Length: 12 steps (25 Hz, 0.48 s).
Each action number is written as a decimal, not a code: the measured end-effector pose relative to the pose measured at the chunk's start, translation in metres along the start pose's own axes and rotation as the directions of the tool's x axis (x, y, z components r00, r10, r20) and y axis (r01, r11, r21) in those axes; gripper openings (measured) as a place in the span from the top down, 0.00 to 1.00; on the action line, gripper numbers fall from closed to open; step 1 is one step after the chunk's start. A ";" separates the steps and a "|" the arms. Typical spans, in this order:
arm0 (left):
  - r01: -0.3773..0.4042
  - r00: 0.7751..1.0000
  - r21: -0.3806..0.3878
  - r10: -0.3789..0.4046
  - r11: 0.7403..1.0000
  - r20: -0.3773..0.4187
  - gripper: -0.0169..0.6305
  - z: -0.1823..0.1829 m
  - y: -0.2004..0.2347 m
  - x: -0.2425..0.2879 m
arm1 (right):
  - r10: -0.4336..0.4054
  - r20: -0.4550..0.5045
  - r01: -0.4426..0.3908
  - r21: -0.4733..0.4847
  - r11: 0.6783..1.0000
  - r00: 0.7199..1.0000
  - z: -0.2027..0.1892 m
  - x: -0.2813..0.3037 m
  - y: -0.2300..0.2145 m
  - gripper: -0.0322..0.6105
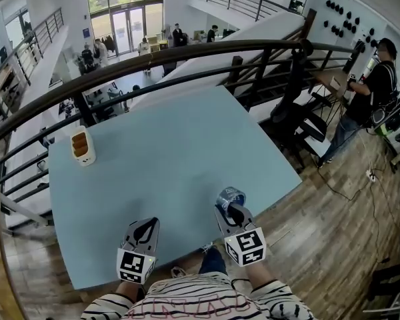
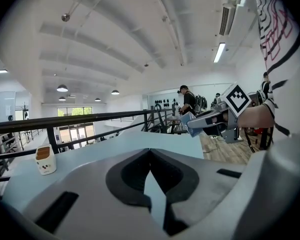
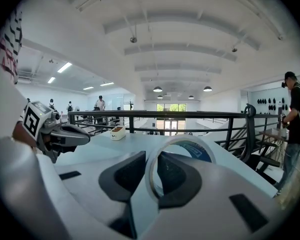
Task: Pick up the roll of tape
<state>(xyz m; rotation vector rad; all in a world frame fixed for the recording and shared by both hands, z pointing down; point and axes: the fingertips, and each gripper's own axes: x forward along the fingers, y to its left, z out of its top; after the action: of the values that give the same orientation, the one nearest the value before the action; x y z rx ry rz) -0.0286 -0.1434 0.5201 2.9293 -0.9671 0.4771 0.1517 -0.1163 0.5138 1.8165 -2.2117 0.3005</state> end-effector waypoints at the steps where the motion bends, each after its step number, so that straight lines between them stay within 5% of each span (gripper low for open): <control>1: -0.003 1.000 0.000 0.003 1.000 0.002 0.93 -0.001 0.000 0.000 | 0.001 0.001 -0.001 0.000 1.000 1.000 -0.002 0.000 0.001 0.81; 12: -0.039 0.999 -0.012 0.039 0.999 0.004 0.93 -0.005 0.011 -0.014 | 0.030 0.014 -0.029 -0.018 0.999 0.999 0.006 0.006 0.019 0.82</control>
<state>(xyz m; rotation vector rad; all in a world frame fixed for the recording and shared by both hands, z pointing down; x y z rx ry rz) -0.0465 -0.1435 0.5199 2.9070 -1.0250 0.4643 0.1317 -0.1207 0.5099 1.7840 -2.2456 0.2741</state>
